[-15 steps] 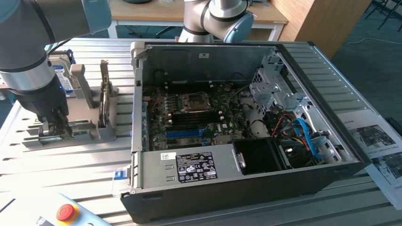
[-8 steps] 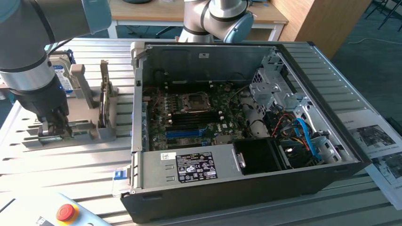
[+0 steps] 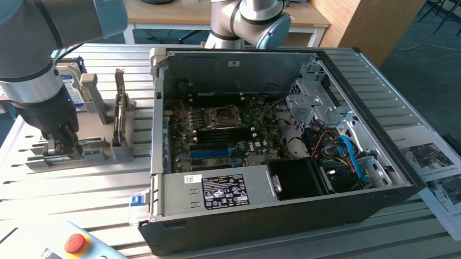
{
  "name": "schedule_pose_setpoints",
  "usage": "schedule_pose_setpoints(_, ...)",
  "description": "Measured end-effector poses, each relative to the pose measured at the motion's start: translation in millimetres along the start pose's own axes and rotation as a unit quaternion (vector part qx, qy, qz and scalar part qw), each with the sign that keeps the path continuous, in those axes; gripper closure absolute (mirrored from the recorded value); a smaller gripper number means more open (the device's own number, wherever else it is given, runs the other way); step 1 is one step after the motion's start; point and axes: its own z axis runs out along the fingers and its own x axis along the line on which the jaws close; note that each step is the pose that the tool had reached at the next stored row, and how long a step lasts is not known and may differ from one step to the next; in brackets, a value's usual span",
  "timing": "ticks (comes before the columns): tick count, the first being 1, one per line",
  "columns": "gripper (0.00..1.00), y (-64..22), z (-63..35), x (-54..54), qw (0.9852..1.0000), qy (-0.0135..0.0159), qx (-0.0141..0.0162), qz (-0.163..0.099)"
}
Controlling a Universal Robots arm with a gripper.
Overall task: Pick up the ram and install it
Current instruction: 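Pick up the ram and move it above insertion slot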
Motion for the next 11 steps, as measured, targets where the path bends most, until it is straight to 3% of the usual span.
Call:
schedule_pose_setpoints(2,0.88,0.0,-2.5,0.0,1.0000,-0.0001,0.0001,0.000)
schedule_pose_setpoints(5,0.88,0.5,-21.5,-0.1,1.0000,0.0000,0.0000,0.000)
schedule_pose_setpoints(11,0.88,0.7,-33.0,-0.2,1.0000,-0.0001,0.0000,0.000)
